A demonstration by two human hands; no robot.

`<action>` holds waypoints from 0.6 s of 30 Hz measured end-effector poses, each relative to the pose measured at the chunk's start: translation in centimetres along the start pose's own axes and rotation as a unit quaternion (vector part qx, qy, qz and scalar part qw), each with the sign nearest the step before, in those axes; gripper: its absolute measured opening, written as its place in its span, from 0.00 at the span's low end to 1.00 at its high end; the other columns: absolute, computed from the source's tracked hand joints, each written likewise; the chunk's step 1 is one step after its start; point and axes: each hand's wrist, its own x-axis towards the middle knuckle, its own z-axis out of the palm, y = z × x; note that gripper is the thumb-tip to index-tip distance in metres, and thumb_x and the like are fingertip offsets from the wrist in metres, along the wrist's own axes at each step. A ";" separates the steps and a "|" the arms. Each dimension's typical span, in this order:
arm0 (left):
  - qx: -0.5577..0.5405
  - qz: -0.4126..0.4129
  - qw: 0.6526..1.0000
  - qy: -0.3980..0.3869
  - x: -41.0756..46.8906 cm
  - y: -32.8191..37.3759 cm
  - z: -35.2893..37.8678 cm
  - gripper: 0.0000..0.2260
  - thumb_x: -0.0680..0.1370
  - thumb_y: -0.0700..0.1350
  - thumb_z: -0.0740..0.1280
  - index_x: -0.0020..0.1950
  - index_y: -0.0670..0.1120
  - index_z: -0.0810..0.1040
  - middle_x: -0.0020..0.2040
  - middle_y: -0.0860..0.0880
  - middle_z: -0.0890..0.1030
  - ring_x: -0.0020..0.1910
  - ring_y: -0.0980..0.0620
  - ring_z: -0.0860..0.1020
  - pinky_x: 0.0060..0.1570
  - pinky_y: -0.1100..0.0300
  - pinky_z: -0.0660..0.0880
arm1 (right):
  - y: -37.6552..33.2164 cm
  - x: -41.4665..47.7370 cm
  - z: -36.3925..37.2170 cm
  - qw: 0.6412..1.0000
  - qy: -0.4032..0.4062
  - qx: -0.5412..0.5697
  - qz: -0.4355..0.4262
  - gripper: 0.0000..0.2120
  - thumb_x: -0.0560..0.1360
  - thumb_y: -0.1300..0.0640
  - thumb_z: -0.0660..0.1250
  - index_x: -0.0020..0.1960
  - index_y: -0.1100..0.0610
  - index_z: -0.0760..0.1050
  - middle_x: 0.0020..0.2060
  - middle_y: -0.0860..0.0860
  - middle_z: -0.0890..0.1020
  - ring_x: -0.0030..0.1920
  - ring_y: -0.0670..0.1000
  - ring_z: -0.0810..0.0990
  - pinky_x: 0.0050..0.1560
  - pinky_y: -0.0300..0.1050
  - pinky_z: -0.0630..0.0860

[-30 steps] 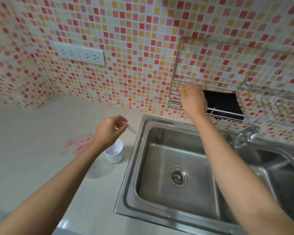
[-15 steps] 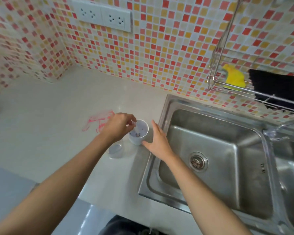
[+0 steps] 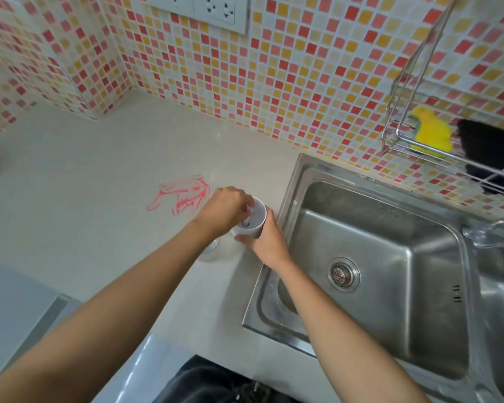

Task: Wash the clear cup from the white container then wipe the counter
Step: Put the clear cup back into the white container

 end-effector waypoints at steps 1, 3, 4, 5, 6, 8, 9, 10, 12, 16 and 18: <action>0.003 0.003 1.000 -0.005 0.1 -0.2 0.0 0.09 0.75 0.39 0.69 0.54 0.44 0.83 0.47 0.46 0.84 0.48 0.44 0.79 0.49 0.53 0.73 | -0.1 0.0 0.0 1.000 0.000 0.002 0.004 0.39 0.60 0.49 0.81 0.64 0.42 0.64 0.57 0.42 0.77 0.56 0.45 0.77 0.53 0.40 0.74; -0.001 0.008 1.000 -0.015 -0.1 -0.6 -0.3 0.10 0.76 0.40 0.68 0.56 0.45 0.82 0.48 0.46 0.84 0.50 0.44 0.78 0.51 0.52 0.73 | -0.3 0.0 -0.1 1.000 -0.001 0.003 0.013 0.38 0.59 0.49 0.81 0.62 0.41 0.63 0.56 0.41 0.77 0.54 0.44 0.77 0.50 0.38 0.74; -0.022 0.004 1.000 -0.003 -0.5 -0.9 -0.4 0.11 0.77 0.40 0.67 0.58 0.45 0.82 0.50 0.46 0.83 0.51 0.45 0.78 0.52 0.54 0.72 | -0.4 -0.1 -0.2 1.000 0.000 0.001 0.015 0.37 0.59 0.48 0.80 0.61 0.41 0.63 0.55 0.40 0.77 0.54 0.43 0.77 0.49 0.38 0.74; -0.061 -0.009 0.998 0.023 -1.1 -1.1 -0.5 0.13 0.77 0.39 0.66 0.61 0.45 0.80 0.51 0.46 0.83 0.51 0.46 0.78 0.52 0.57 0.72 | -0.5 -0.1 -0.3 1.000 0.003 0.000 0.016 0.37 0.58 0.48 0.80 0.61 0.42 0.64 0.55 0.40 0.76 0.53 0.42 0.77 0.49 0.38 0.74; -0.107 -0.032 0.992 0.055 -1.8 -1.4 -0.7 0.15 0.77 0.37 0.65 0.64 0.44 0.78 0.52 0.47 0.83 0.50 0.47 0.78 0.51 0.60 0.70 | -0.6 -0.2 -0.5 1.000 0.004 -0.004 0.016 0.37 0.58 0.48 0.79 0.60 0.43 0.64 0.55 0.41 0.76 0.53 0.42 0.77 0.49 0.38 0.74; -0.173 -0.089 0.973 0.128 -4.0 -2.5 -0.9 0.21 0.75 0.31 0.61 0.66 0.44 0.76 0.53 0.47 0.81 0.50 0.50 0.77 0.51 0.64 0.69 | -0.3 -0.4 -0.7 1.000 0.002 -0.024 0.011 0.37 0.56 0.47 0.78 0.60 0.44 0.64 0.56 0.43 0.74 0.54 0.44 0.76 0.51 0.39 0.74; -0.186 -0.120 0.963 0.157 -5.2 -3.3 -0.8 0.24 0.72 0.27 0.58 0.65 0.44 0.76 0.54 0.47 0.81 0.50 0.51 0.77 0.52 0.63 0.69 | 0.0 -0.6 -0.9 0.999 -0.003 -0.034 0.006 0.37 0.56 0.48 0.78 0.60 0.45 0.64 0.56 0.44 0.73 0.55 0.44 0.75 0.53 0.40 0.74; -0.193 -0.151 0.954 0.175 -6.6 -4.0 -0.6 0.27 0.69 0.25 0.57 0.64 0.43 0.77 0.56 0.47 0.80 0.51 0.51 0.76 0.53 0.62 0.70 | 0.2 -0.9 -1.1 0.999 -0.010 -0.046 -0.001 0.37 0.55 0.48 0.77 0.60 0.44 0.63 0.57 0.44 0.72 0.56 0.45 0.74 0.55 0.41 0.74; -0.204 -0.206 0.940 0.179 -9.2 -5.2 0.2 0.29 0.66 0.24 0.56 0.62 0.44 0.77 0.59 0.47 0.78 0.53 0.50 0.75 0.53 0.62 0.70 | 0.6 -1.4 -1.5 0.997 -0.025 -0.071 -0.023 0.37 0.56 0.51 0.77 0.60 0.45 0.63 0.58 0.45 0.71 0.58 0.46 0.72 0.57 0.42 0.72; -0.238 -0.242 0.937 0.084 -12.6 -5.9 1.9 0.31 0.68 0.27 0.61 0.69 0.47 0.70 0.65 0.48 0.72 0.58 0.50 0.73 0.57 0.60 0.69 | 0.2 -2.3 -2.0 0.990 -0.047 -0.113 -0.067 0.35 0.57 0.56 0.76 0.60 0.47 0.63 0.58 0.47 0.68 0.58 0.47 0.71 0.55 0.36 0.68; -0.264 -0.230 0.935 0.046 -13.1 -5.7 2.5 0.32 0.70 0.31 0.67 0.72 0.47 0.66 0.67 0.48 0.70 0.60 0.50 0.72 0.59 0.59 0.70 | -0.4 -2.6 -2.1 0.986 -0.058 -0.131 -0.085 0.36 0.58 0.58 0.77 0.61 0.49 0.64 0.59 0.48 0.68 0.57 0.46 0.71 0.54 0.32 0.65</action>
